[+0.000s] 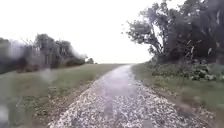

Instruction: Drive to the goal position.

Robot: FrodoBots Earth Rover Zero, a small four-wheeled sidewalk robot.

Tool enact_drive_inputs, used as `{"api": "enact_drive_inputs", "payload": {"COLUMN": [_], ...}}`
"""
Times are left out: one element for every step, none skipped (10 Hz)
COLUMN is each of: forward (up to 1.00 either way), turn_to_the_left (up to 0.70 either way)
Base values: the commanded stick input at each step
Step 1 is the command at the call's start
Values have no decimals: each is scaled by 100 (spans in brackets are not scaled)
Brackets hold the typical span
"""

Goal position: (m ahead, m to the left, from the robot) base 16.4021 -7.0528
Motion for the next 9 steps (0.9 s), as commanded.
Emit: {"api": "enact_drive_inputs", "payload": {"forward": [70, 70, 70, 70, 70, 70, 70, 70, 70], "turn_to_the_left": [0, 0, 0, 0, 0, 0, 0, 0, 0]}}
